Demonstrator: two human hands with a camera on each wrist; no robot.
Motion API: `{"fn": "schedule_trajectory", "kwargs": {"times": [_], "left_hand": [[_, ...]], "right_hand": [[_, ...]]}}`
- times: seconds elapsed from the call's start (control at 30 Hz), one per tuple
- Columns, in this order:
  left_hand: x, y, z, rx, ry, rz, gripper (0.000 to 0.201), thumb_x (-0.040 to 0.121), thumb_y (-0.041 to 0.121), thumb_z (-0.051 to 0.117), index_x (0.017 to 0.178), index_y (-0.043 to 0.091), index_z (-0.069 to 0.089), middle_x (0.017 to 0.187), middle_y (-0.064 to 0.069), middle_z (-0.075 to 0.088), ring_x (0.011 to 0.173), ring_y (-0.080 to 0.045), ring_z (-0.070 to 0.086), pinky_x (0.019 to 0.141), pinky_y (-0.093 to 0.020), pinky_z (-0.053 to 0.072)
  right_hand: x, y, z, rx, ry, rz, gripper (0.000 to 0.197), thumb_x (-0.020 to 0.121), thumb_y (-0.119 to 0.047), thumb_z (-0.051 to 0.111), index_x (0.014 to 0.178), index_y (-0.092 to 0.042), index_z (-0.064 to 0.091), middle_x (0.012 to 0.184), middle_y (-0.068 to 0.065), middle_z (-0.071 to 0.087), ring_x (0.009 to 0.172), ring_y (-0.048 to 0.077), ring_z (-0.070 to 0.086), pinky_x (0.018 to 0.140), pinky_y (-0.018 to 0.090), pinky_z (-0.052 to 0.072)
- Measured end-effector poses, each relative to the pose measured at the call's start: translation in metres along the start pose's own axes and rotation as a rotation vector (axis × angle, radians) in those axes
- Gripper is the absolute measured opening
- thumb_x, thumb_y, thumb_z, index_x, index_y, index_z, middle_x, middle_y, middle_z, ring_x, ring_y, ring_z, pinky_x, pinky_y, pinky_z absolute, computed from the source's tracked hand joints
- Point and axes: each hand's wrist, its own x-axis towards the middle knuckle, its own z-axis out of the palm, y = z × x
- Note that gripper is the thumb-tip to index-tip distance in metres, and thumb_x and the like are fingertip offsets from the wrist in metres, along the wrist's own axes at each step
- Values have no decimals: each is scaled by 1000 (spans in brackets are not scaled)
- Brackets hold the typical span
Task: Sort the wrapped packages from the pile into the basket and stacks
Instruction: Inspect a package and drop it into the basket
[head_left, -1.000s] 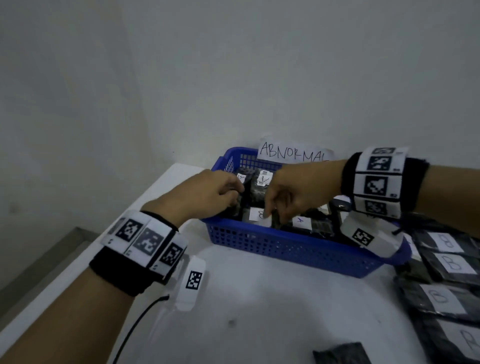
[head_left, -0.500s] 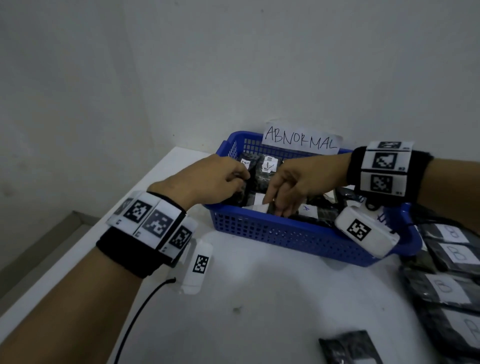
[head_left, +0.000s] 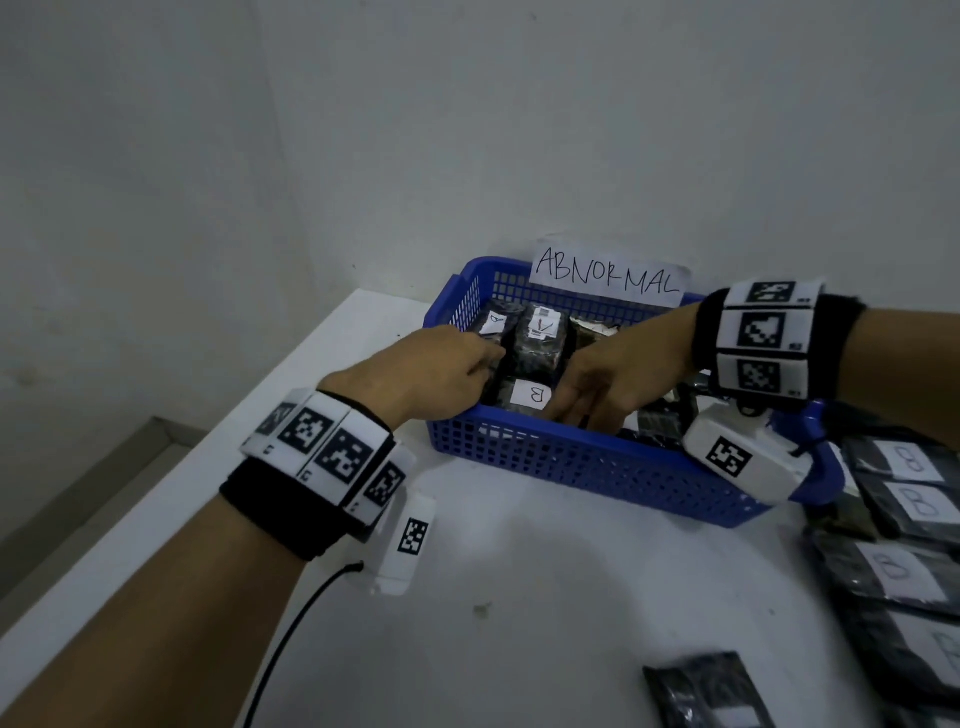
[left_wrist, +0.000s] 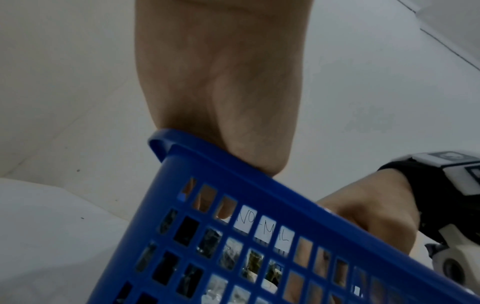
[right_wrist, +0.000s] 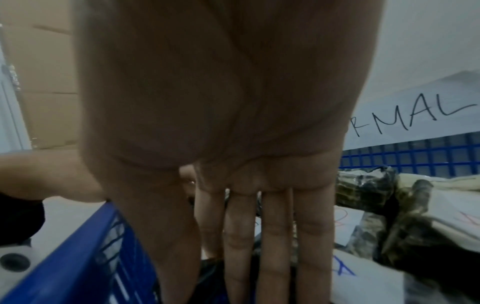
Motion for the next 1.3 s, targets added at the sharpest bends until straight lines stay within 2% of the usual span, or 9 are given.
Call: {"fn": "schedule_trajectory", "kwargs": {"times": [0.17,0.33,0.57,0.7,0.9,1.0,1.13,1.2,1.3], "left_hand": [[4,-3,0,4,-10,7,43,104,17,38,144,25,49,133,-5,62,115,-24,58,98,-37,48],[3,-3,4,15,13,-17,47,104,17,39,149,27,43,135,-9,55,122,-27,49,102,-37,43],[-4,4,-2,-10,-12,-20,42,103,13,38,144,21,45,133,-8,62,121,-26,57,102,-40,46],[-5,6,-4,-19,-21,-36,39,104,13,37,142,20,46,134,-8,61,121,-25,56,101,-34,45],[-9,8,-10,-103,-7,-56,34,104,22,45,138,23,51,132,0,62,114,-17,56,91,-29,44],[-13,15,-16,-140,29,-44,32,103,25,49,135,22,55,131,2,63,110,-11,56,90,-25,42],[-26,37,-16,-168,253,62,28,100,24,55,126,19,64,111,4,63,97,-8,51,82,-24,39],[-33,55,-8,-267,361,127,24,98,23,57,120,21,67,105,9,63,100,-9,54,86,-29,46],[-44,84,8,-386,374,163,21,98,23,59,116,27,67,108,11,66,106,-8,58,89,-25,47]], "right_hand": [[2,-2,3,-41,-46,27,54,96,4,54,140,-28,59,124,-6,72,115,19,68,101,48,54],[4,-7,5,-107,38,25,47,98,0,52,142,-17,47,100,5,75,84,17,68,83,31,59],[7,-8,-6,-35,-54,-8,64,97,9,46,151,-23,41,101,-3,78,102,25,72,98,44,57],[11,-8,-3,-139,-128,21,54,102,-2,46,148,-29,48,120,8,73,106,37,67,98,49,56],[-7,-17,-11,-257,88,9,66,99,-12,57,157,-34,32,101,-1,75,83,23,65,87,41,59],[-48,-30,-17,-293,341,-31,41,99,-29,61,139,-35,56,98,-12,76,69,-1,63,78,23,55],[-105,-42,15,-325,567,-110,15,90,-43,67,101,-33,71,83,-20,73,69,-2,60,67,12,43],[-121,-43,51,-337,551,-85,18,85,-49,70,92,-32,69,80,-19,69,70,-3,60,66,13,44],[-121,-35,112,-407,346,58,39,81,-60,71,104,-33,58,96,-17,62,84,1,57,78,16,48]]}}
